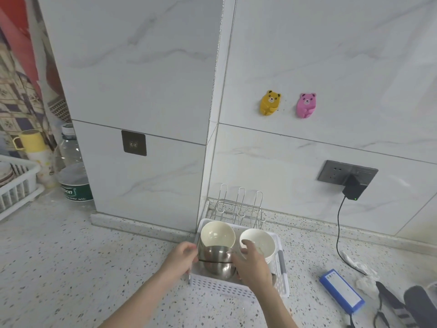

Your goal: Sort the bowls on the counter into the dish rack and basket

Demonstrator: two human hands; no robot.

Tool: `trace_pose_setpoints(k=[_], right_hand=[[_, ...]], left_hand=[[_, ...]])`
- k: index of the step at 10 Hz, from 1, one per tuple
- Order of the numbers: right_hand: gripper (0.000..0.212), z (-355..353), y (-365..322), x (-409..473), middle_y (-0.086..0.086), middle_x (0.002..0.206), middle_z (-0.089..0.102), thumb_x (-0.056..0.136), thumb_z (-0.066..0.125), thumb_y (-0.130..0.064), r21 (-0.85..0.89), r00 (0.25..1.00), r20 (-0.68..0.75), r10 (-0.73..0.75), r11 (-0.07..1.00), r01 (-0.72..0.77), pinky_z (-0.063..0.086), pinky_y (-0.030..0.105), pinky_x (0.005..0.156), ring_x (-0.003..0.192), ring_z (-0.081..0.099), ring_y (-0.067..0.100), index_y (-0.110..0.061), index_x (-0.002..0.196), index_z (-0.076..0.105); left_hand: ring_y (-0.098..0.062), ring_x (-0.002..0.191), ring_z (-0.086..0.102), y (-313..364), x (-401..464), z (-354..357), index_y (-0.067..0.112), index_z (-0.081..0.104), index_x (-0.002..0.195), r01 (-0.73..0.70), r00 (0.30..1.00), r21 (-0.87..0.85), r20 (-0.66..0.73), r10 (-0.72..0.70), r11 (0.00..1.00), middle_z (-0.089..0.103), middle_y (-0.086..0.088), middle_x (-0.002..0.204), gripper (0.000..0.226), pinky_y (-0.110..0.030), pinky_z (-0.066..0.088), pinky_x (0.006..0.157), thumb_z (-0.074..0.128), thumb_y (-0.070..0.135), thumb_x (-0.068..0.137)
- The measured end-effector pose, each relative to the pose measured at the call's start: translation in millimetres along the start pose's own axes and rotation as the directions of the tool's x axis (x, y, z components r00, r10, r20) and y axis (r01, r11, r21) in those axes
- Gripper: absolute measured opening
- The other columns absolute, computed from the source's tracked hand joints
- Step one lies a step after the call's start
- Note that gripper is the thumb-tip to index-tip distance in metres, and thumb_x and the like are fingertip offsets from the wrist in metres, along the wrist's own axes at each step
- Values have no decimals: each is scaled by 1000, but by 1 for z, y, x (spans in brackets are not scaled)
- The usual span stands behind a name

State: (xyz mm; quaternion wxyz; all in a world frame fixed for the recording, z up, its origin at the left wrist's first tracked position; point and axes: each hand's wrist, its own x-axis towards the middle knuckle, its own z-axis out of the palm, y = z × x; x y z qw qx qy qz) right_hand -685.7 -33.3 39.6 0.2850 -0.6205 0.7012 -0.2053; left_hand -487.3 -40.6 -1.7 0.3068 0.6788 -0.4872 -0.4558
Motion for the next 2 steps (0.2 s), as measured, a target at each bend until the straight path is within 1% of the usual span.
trace_pose_setpoints(k=[1,2], right_hand=[[51,4,-9,-12,-8,124,63,93,55,-37,99,999,-49,-22,995,27,55,39,86,104,63,13,-23,141,42],[48,8,-23,-25,-16,113,62,93,58,-30,201,996,-40,-73,976,80,59,41,78,85,67,8,-28,138,43]], left_hand=[[-9,55,53,-2,-2,-23,21,57,120,-13,1000,-61,-29,12,998,68,1,98,21,-14,36,41,46,27,103],[-10,57,53,-9,-9,-52,21,56,117,-19,997,-97,-72,12,995,69,-1,97,18,-18,37,45,46,26,103]])
